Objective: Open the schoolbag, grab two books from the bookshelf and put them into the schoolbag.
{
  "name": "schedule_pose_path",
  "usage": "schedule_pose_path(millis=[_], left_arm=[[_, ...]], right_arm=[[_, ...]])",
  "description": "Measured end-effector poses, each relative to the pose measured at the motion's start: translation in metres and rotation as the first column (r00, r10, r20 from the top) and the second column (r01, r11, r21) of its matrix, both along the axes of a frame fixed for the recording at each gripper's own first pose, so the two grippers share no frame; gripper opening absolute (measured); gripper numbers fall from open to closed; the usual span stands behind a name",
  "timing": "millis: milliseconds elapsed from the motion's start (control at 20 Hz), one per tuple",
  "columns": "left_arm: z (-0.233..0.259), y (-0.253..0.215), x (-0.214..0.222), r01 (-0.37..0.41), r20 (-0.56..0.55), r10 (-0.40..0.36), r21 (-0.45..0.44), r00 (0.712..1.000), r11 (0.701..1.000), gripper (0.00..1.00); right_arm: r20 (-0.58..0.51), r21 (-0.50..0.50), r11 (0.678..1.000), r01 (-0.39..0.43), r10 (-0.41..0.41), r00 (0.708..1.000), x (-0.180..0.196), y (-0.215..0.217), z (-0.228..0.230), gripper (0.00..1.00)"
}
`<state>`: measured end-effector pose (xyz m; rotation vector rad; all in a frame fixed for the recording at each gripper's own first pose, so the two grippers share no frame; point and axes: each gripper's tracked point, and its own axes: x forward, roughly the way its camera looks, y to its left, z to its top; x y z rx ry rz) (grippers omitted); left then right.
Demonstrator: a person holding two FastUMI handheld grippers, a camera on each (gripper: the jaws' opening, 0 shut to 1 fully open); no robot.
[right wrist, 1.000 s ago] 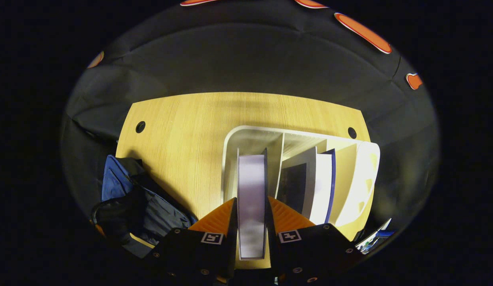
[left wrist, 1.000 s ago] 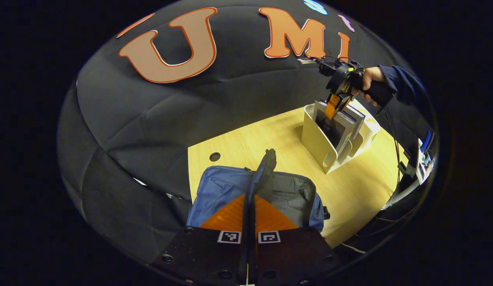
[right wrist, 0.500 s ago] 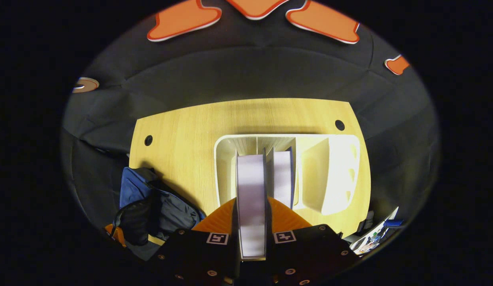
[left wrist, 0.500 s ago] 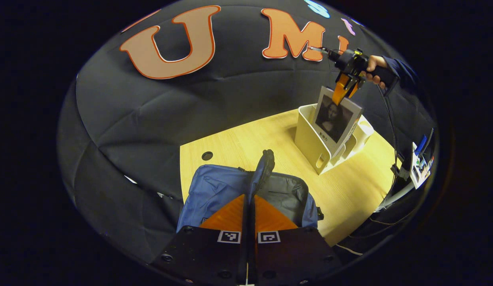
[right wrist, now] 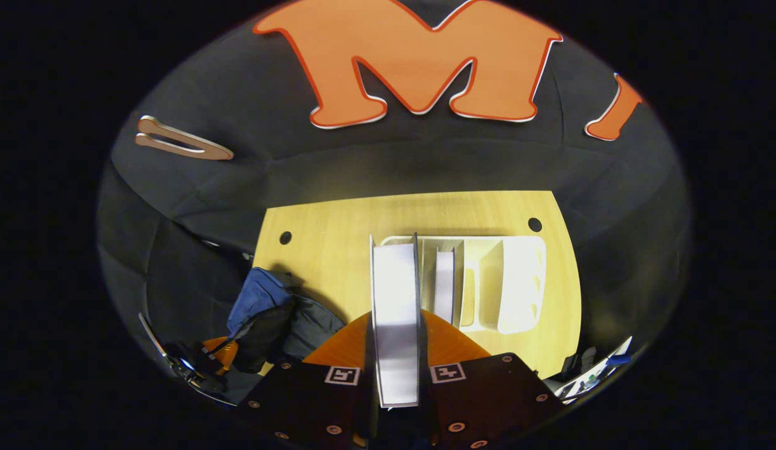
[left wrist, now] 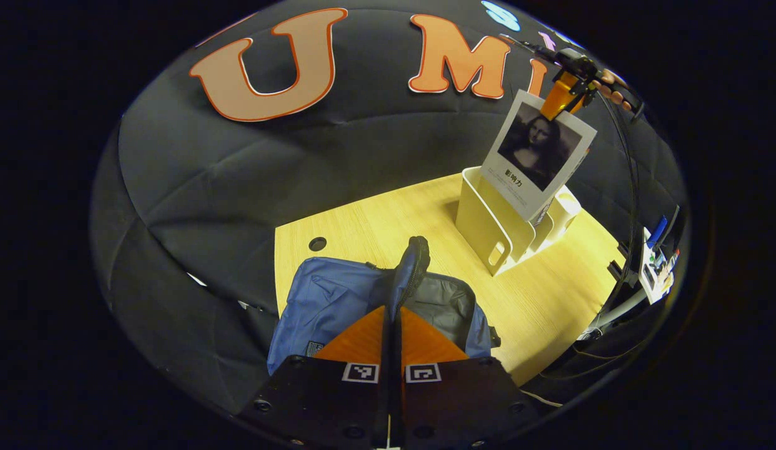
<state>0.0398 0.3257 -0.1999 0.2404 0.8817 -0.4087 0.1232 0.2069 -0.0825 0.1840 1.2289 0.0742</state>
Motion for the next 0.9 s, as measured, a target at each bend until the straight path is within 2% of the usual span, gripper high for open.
schedule_pose_path(millis=[200,500,800,900], left_arm=[[0.005,0.004,0.000,-0.013,0.004,0.013,0.012,1.000,1.000,0.01],[0.021,0.011,0.007,-0.014,0.006,0.014,0.056,1.000,0.998,0.01],[0.040,0.018,0.019,-0.031,0.006,0.031,0.094,1.000,0.995,0.01],[0.040,0.015,0.021,-0.035,-0.002,0.035,0.100,0.999,0.994,0.01]], right_arm=[[0.083,0.081,0.997,-0.001,-0.006,0.996,-0.021,0.009,0.019,0.26],[0.118,0.237,0.972,0.004,-0.033,0.992,-0.058,0.034,0.015,0.26],[0.097,0.406,0.914,0.019,-0.064,0.993,-0.087,0.064,-0.008,0.26],[0.070,0.483,0.874,0.053,-0.099,0.993,-0.094,0.076,-0.022,0.26]])
